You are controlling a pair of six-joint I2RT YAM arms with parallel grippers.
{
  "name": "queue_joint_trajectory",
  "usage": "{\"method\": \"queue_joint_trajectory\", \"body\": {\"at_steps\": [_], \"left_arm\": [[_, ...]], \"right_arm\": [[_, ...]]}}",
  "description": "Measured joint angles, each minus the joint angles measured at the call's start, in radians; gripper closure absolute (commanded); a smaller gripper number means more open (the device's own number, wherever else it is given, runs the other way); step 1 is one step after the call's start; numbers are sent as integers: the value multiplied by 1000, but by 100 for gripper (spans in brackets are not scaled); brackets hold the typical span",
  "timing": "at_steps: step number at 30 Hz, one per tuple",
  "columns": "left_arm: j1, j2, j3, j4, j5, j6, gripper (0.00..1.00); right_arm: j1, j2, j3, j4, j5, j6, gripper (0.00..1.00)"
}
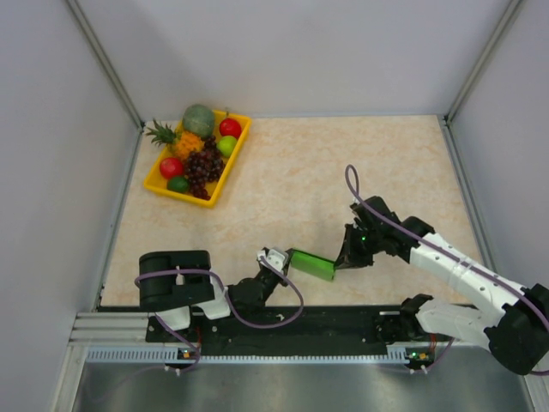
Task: Fold the paper box
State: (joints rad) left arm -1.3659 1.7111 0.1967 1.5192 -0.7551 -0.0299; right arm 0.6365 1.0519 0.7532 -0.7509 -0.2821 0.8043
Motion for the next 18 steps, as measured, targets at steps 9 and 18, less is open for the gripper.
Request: {"method": "queue_joint_trajectory", "body": {"at_steps": [9, 18], "left_arm": [[-5, 6, 5, 1, 8, 3, 100], [-6, 9, 6, 3, 6, 5, 100]], "right_arm": [[32, 1, 37, -57, 60, -56, 74], [180, 78, 140, -137, 253, -64, 74]]}}
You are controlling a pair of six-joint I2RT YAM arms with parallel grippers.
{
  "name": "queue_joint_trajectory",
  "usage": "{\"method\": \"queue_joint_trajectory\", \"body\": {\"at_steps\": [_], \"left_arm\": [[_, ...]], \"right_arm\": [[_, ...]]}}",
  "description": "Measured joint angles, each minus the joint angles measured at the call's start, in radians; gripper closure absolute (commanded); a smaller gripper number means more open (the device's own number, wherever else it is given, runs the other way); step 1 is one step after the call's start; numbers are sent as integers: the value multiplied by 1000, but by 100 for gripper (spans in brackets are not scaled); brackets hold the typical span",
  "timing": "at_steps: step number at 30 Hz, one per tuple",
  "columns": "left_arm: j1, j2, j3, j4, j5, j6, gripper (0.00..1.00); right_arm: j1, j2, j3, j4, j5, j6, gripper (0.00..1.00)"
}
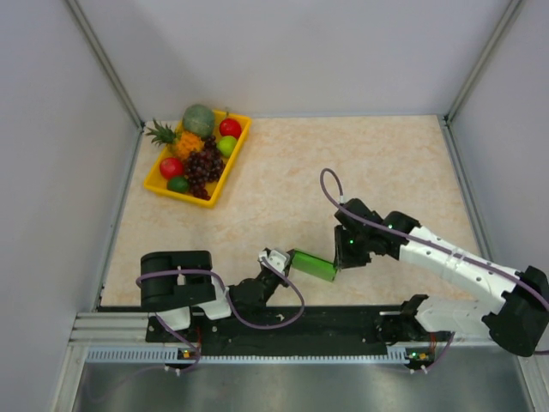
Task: Fold the paper box
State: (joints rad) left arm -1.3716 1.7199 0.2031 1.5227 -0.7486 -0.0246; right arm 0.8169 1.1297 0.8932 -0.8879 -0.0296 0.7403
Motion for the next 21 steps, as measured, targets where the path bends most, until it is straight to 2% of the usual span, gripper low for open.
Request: {"method": "queue_joint_trajectory", "body": {"at_steps": [9, 21], "left_arm": [[0, 0, 0, 0, 0, 1, 100], [-1, 4, 0, 4, 0, 2, 100]], "right_arm": [[71, 64, 21, -61, 132, -8, 73], [74, 98, 39, -55, 142, -24, 80]]}}
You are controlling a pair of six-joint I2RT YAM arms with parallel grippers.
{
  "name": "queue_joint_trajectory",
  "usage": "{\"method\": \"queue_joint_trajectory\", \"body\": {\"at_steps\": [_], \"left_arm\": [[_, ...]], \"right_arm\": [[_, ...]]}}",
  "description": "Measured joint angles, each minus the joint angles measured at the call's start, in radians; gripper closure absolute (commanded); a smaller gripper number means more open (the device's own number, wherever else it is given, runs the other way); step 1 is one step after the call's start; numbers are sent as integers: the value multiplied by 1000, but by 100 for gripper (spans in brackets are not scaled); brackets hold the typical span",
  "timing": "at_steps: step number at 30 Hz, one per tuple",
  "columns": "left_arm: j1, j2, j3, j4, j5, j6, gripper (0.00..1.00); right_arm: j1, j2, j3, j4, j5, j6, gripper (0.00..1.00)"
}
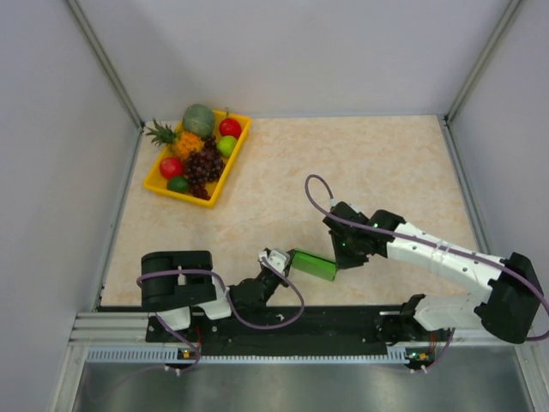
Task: Fold the paper box
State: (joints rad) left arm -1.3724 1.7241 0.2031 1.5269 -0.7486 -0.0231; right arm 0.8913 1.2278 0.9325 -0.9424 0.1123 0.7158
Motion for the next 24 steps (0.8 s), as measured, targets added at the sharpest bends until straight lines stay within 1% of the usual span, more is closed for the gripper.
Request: {"method": "queue_joint_trajectory", "body": {"at_steps": [3, 5, 9, 10, 11, 14, 15, 16, 18, 22, 24], "left_arm": [[0, 0, 0, 0, 0, 0, 100], [0, 0, 0, 0, 0, 0, 100], [0, 0, 0, 0, 0, 0, 100], [0, 0, 0, 0, 0, 0, 100], [0, 0, 0, 0, 0, 0, 100], [0, 2, 0, 3, -1, 0, 100], [0, 2, 0, 3, -1, 0, 100], [-1, 2, 0, 3, -1, 0, 100], [-1, 2, 0, 3, 0, 0, 100], [-1, 2, 0, 4, 0, 0, 100], [-1, 2, 0, 4, 0, 0, 100]], "right_arm": [[8, 10, 0, 3, 0, 0, 83], [12, 13, 0, 6, 0, -1, 82], [28, 25, 8, 7, 18, -4, 64], [37, 30, 11, 6, 26, -4, 64], [50, 36, 13, 10, 42, -6, 65], [85, 45, 15, 14, 89, -6, 71], [93, 45, 15, 14, 103, -5, 76], [102, 45, 15, 15, 119, -4, 78], [113, 44, 15, 17, 143, 2, 81], [117, 37, 15, 16, 175, 9, 81], [117, 36, 15, 16, 178, 10, 85]]}}
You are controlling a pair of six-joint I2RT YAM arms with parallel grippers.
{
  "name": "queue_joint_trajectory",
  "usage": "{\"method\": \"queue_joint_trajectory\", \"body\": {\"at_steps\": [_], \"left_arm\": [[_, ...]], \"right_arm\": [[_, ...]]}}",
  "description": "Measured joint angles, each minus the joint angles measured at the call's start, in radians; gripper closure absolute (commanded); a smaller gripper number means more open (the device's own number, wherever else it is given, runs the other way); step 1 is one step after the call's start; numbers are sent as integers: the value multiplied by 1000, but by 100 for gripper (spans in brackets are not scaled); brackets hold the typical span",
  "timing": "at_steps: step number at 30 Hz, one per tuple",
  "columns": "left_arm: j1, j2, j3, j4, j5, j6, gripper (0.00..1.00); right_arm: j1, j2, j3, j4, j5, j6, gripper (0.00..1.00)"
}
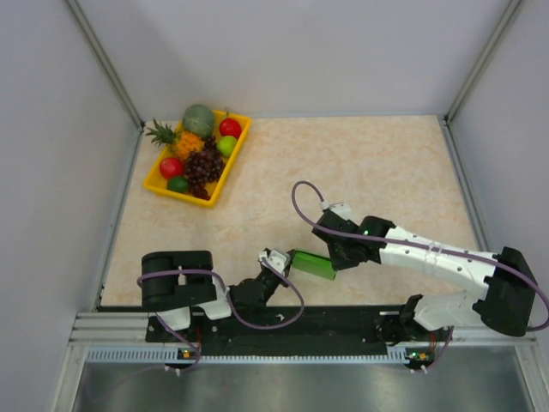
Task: Fold the paper box
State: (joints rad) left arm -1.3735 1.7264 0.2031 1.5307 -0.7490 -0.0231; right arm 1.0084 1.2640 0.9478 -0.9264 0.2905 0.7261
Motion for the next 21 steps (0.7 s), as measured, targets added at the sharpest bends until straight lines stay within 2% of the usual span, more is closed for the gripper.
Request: {"method": "queue_joint_trajectory", "body": {"at_steps": [1, 3, 14, 21], "left_arm": [[0, 0, 0, 0, 0, 0, 100], [0, 0, 0, 0, 0, 0, 100], [0, 0, 0, 0, 0, 0, 100], [0, 0, 0, 0, -11, 3, 100]], "right_arm": [[0, 0, 0, 0, 1, 0, 87], [0, 0, 0, -2, 5, 1, 100], [-6, -6, -1, -10, 10, 8, 100], [-113, -47, -2, 0, -155, 20, 100]]}}
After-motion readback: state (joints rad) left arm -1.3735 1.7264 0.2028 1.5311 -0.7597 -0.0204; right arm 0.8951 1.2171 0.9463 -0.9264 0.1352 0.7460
